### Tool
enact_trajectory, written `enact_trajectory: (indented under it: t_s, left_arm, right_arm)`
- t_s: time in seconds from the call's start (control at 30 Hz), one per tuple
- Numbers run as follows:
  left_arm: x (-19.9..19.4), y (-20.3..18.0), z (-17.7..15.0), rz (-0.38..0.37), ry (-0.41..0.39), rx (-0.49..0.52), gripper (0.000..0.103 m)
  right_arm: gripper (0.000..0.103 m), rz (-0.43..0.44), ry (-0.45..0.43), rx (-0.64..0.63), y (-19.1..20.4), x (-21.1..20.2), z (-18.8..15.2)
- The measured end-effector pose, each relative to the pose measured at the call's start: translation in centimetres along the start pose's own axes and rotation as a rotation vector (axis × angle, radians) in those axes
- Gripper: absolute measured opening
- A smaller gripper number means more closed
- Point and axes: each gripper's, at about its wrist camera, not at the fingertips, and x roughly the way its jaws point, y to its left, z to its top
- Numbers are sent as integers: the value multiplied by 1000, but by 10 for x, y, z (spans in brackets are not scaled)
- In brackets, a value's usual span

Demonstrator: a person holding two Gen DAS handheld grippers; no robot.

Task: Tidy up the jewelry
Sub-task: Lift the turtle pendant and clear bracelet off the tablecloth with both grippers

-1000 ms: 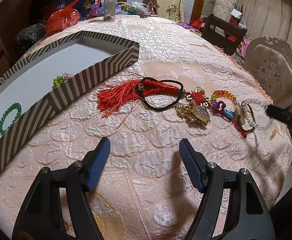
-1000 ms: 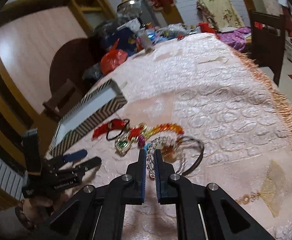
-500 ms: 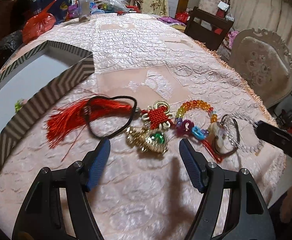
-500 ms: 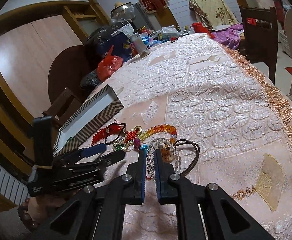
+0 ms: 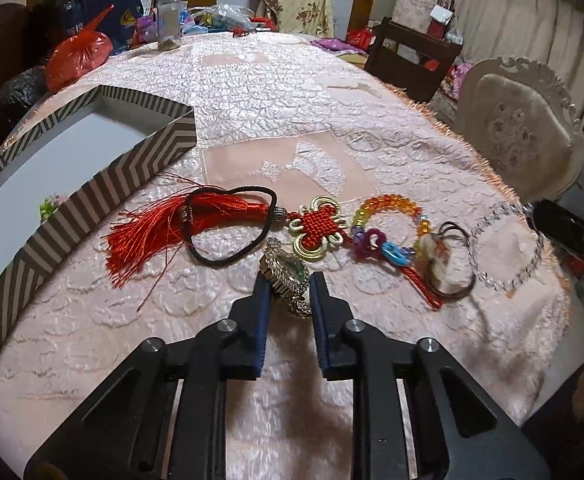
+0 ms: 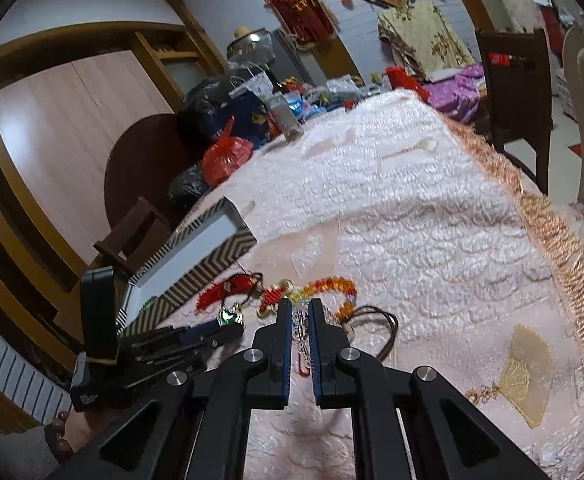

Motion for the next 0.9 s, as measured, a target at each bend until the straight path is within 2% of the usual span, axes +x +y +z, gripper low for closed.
enact_trajectory:
  t_s: [0.27, 0.37, 0.9]
  left_arm:
    - [-21, 6, -7, -94, -42, -16, 16]
    - [-29, 9, -7, -104, -66, -20, 16]
    - [-54, 15, -18, -90, -95, 4, 16]
  right_arm:
    - [7, -5, -18, -6, 6, -3, 2]
    - [7, -7, -15, -10, 8, -1, 1]
    - [7, 17, -13, -12, 18, -1, 0]
